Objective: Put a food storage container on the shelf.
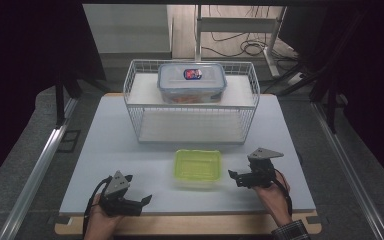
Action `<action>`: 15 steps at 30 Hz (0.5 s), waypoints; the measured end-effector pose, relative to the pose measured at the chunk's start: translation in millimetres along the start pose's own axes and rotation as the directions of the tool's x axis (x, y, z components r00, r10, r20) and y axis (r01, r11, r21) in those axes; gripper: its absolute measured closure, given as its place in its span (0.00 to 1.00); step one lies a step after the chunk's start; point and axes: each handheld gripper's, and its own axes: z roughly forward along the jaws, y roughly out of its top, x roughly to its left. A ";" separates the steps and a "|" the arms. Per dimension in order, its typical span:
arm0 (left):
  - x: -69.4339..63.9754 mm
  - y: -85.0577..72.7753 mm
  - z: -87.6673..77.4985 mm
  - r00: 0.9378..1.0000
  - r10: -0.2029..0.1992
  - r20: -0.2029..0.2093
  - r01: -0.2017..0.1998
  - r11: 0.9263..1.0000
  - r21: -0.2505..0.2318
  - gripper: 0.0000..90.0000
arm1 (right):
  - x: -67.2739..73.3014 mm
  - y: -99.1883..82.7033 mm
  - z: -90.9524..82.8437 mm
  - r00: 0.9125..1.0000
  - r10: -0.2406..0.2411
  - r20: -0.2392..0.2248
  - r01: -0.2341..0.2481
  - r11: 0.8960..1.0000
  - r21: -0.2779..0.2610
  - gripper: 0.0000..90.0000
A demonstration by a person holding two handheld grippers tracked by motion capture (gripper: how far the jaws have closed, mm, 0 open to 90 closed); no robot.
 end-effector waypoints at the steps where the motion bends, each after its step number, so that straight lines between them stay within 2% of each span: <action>1: 0.2 -0.1 0.0 1.000 -0.001 0.000 0.001 1.000 0.000 0.05 | 0.0 -0.2 -0.5 1.000 0.002 -0.004 -0.003 1.000 -0.015 0.05; 5: 0.3 0.0 -0.3 1.000 -0.001 -0.002 0.001 1.000 -0.002 0.05 | 1.4 1.1 -4.7 0.999 0.009 -0.035 -0.010 0.999 -0.035 0.04; 11: 0.4 -0.1 -0.1 1.000 -0.001 -0.004 0.001 1.000 0.000 0.05 | 6.1 5.3 -10.0 0.998 0.026 -0.057 -0.029 0.999 -0.036 0.02; 12: 0.6 -0.2 -0.1 1.000 -0.001 -0.004 0.001 1.000 0.001 0.05 | 7.3 6.7 -10.1 0.995 0.062 -0.075 -0.063 0.998 -0.014 0.00; 13: 0.6 -0.2 0.0 1.000 -0.001 -0.004 0.001 1.000 0.001 0.05 | 7.7 7.2 -9.0 0.993 0.077 -0.085 -0.077 0.997 0.009 0.00; 15: 0.6 -0.2 0.0 1.000 0.000 -0.004 0.000 1.000 0.001 0.05 | 8.6 6.9 -8.2 0.992 0.078 -0.095 -0.076 0.997 0.022 0.00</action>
